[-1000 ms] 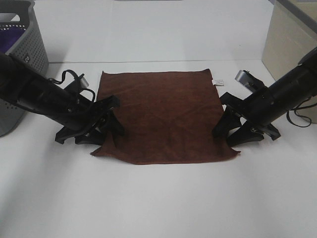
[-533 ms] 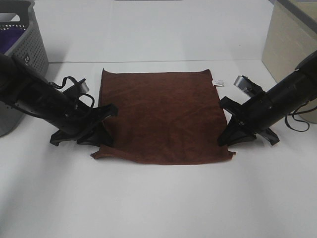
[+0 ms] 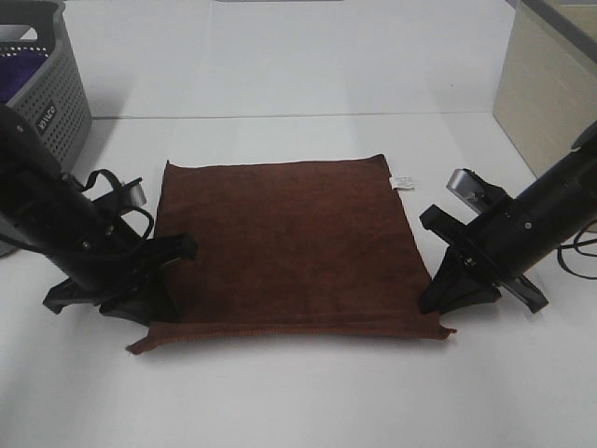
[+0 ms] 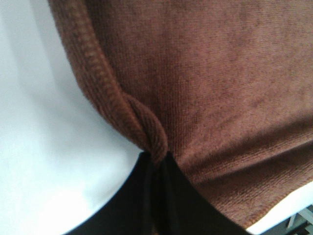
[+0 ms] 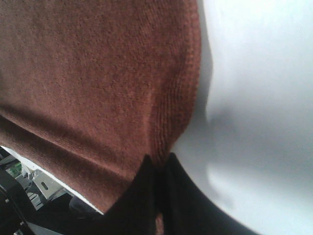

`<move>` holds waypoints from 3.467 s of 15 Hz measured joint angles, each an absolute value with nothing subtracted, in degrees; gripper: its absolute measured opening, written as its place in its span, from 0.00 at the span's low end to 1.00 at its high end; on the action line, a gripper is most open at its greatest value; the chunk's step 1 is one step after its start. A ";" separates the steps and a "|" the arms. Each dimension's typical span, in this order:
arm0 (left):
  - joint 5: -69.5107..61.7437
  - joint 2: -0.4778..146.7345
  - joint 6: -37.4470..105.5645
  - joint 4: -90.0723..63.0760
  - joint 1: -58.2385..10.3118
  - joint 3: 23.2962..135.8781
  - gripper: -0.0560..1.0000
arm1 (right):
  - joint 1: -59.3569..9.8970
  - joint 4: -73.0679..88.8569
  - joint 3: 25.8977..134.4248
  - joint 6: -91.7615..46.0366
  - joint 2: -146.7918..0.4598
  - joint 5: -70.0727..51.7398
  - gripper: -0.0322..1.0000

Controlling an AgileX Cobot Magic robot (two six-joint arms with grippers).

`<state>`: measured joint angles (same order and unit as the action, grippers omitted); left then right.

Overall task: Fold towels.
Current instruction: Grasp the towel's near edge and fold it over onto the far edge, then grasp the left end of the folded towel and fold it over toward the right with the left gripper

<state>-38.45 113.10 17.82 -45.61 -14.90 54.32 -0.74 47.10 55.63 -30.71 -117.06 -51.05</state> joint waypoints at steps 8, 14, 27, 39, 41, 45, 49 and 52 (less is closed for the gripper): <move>-39.19 110.24 17.42 -46.24 -14.95 51.22 0.06 | -1.20 49.16 48.76 -30.71 -108.12 -47.27 0.03; -37.53 110.07 10.37 -42.00 -13.52 64.17 0.06 | -1.20 47.04 66.75 -30.25 -109.95 -49.16 0.03; -34.66 129.72 8.94 -33.75 -11.97 91.73 0.06 | -0.97 45.66 100.38 -24.92 -136.36 -52.37 0.03; -31.68 126.74 8.54 -29.28 -11.97 92.13 0.75 | -0.69 44.12 101.93 -24.69 -136.65 -56.89 0.81; -34.84 125.31 4.24 -26.93 -11.52 92.30 0.75 | -0.69 40.79 101.93 -22.52 -134.82 -59.76 0.81; -40.68 129.49 0.57 -27.62 -9.00 92.36 0.75 | -0.69 32.14 102.04 -17.53 -132.53 -65.03 0.81; -40.79 132.35 4.35 -35.70 -9.00 92.48 0.75 | -0.69 31.11 102.04 -17.36 -132.53 -65.37 0.81; -40.79 132.75 6.99 -38.62 -9.00 92.59 0.73 | -0.69 30.42 102.04 -17.36 -132.53 -65.09 0.81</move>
<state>-40.79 132.75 6.99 -38.62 -9.00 92.59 -0.69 30.42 102.04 -17.36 -132.53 -65.09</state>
